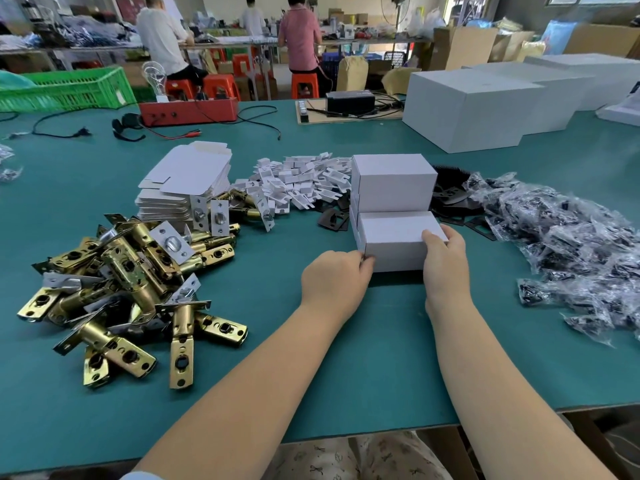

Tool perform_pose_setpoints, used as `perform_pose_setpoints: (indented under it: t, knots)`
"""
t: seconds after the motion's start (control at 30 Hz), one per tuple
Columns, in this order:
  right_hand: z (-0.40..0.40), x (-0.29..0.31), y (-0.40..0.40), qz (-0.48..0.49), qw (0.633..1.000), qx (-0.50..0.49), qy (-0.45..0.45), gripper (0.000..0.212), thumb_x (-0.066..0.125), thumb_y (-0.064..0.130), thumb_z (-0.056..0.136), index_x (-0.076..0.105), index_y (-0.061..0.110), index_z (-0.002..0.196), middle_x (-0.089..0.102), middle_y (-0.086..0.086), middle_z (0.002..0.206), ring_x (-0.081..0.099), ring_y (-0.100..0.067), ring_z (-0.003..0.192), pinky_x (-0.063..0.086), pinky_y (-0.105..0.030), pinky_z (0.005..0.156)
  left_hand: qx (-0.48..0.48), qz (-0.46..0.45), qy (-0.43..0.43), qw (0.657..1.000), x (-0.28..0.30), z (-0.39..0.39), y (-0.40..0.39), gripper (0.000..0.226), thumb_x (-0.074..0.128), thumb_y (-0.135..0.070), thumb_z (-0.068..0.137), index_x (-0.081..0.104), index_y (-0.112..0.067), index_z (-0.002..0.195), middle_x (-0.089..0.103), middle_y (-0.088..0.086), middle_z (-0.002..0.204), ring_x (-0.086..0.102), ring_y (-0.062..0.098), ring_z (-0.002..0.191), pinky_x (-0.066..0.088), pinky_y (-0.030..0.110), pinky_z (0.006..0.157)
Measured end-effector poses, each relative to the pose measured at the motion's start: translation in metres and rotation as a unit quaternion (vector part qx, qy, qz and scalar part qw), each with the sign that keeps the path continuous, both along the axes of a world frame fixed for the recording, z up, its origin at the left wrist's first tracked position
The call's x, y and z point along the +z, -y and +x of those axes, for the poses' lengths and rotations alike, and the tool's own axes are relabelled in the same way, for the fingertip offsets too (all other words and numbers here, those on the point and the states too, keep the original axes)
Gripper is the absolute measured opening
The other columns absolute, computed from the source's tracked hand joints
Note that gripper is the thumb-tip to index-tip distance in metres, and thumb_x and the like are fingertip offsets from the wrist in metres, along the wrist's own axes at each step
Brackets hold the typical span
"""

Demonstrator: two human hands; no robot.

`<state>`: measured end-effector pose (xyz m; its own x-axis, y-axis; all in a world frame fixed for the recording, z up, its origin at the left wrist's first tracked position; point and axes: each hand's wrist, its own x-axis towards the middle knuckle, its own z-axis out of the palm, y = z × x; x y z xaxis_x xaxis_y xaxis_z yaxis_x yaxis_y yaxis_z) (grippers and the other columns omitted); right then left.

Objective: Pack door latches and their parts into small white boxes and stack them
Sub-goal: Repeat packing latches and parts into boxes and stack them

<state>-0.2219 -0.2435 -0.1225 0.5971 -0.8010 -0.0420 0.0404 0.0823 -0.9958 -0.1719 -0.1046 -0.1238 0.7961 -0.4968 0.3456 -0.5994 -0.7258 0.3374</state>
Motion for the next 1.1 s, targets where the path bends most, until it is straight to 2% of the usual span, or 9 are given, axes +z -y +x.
perform_pose_setpoints:
  t: [0.1,0.3,0.5,0.57,0.63,0.73,0.9,1.0,1.1]
  knots:
    - [-0.003,0.001,-0.002,-0.030,1.000,-0.009,-0.001,0.045,0.048,0.032,0.097,0.039,0.022,0.140,0.048,0.020,0.100,0.049,0.003,0.089,0.035,-0.015,0.065,-0.009,0.003,-0.001,1.000,-0.001,-0.001,0.000,0.040,0.035,-0.034,0.104,0.066,-0.012,0.093,0.067,0.008,0.087,0.055,0.028,0.087,0.025,0.031,0.059]
    - [-0.003,0.000,-0.004,-0.065,0.998,-0.015,-0.003,0.049,0.051,0.037,0.097,0.040,0.023,0.142,0.049,0.001,0.135,0.045,-0.016,0.123,0.038,-0.029,0.096,-0.001,0.011,0.019,1.000,-0.003,0.001,0.000,0.036,0.035,-0.033,0.105,0.066,-0.016,0.100,0.067,0.004,0.092,0.056,0.027,0.089,0.026,0.029,0.058]
    - [-0.002,0.001,-0.003,-0.046,0.999,-0.017,-0.006,0.044,0.046,0.034,0.097,0.041,0.026,0.140,0.050,0.015,0.108,0.048,0.003,0.091,0.036,-0.020,0.072,-0.017,0.017,0.077,0.997,-0.004,-0.001,-0.001,0.027,0.044,-0.021,0.102,0.065,-0.010,0.087,0.065,0.007,0.078,0.056,0.031,0.076,0.018,0.027,0.052]
    - [-0.003,0.004,-0.005,-0.038,0.999,-0.013,-0.016,0.045,0.044,0.033,0.097,0.039,0.026,0.141,0.049,0.013,0.112,0.048,0.001,0.096,0.036,-0.024,0.081,-0.032,0.002,0.090,0.995,-0.004,-0.002,-0.002,0.021,0.054,-0.013,0.097,0.067,-0.006,0.082,0.066,0.011,0.072,0.059,0.033,0.068,0.022,0.027,0.052]
    - [-0.003,0.006,-0.009,-0.055,0.997,-0.027,-0.039,0.050,0.043,0.032,0.097,0.034,0.020,0.144,0.048,0.006,0.130,0.045,-0.012,0.118,0.035,-0.032,0.099,-0.026,0.009,0.081,0.996,-0.004,-0.001,-0.001,0.025,0.047,-0.020,0.101,0.068,-0.009,0.091,0.068,0.008,0.082,0.059,0.033,0.078,0.027,0.029,0.055]
    - [-0.009,0.009,-0.027,-0.229,0.966,-0.116,-0.009,0.051,0.047,0.024,0.092,0.039,0.004,0.139,0.044,-0.006,0.137,0.034,-0.019,0.130,0.023,-0.037,0.112,-0.006,0.005,0.023,1.000,-0.004,0.003,-0.002,0.031,0.040,-0.033,0.103,0.068,-0.020,0.106,0.069,0.001,0.098,0.059,0.026,0.093,0.032,0.028,0.061]
    - [-0.017,0.008,-0.048,-0.397,0.910,-0.052,0.107,0.027,0.049,0.013,0.086,0.058,0.001,0.109,0.052,0.000,0.104,0.047,-0.014,0.097,0.036,-0.020,0.089,0.013,-0.023,-0.053,0.998,0.018,0.013,-0.017,0.027,0.048,-0.028,0.090,0.072,-0.027,0.103,0.072,-0.001,0.101,0.061,0.025,0.096,0.042,0.028,0.070]
    - [-0.019,0.006,-0.054,-0.380,0.920,0.055,0.071,0.015,0.051,0.009,0.088,0.063,0.013,0.097,0.060,0.000,0.080,0.051,-0.007,0.072,0.041,-0.018,0.068,0.065,-0.014,-0.032,0.997,0.044,0.049,-0.038,0.028,0.046,-0.029,0.089,0.072,-0.025,0.100,0.072,0.003,0.101,0.058,0.024,0.087,0.043,0.029,0.069]
    - [-0.019,0.003,-0.057,-0.375,0.916,0.138,0.016,0.025,0.054,0.007,0.090,0.055,0.032,0.087,0.051,0.008,0.058,0.043,-0.009,0.055,0.036,-0.021,0.055,0.139,0.114,0.002,0.984,0.070,0.093,-0.062,0.036,0.042,-0.034,0.093,0.065,-0.019,0.116,0.065,0.012,0.115,0.052,0.031,0.106,0.044,0.036,0.080]
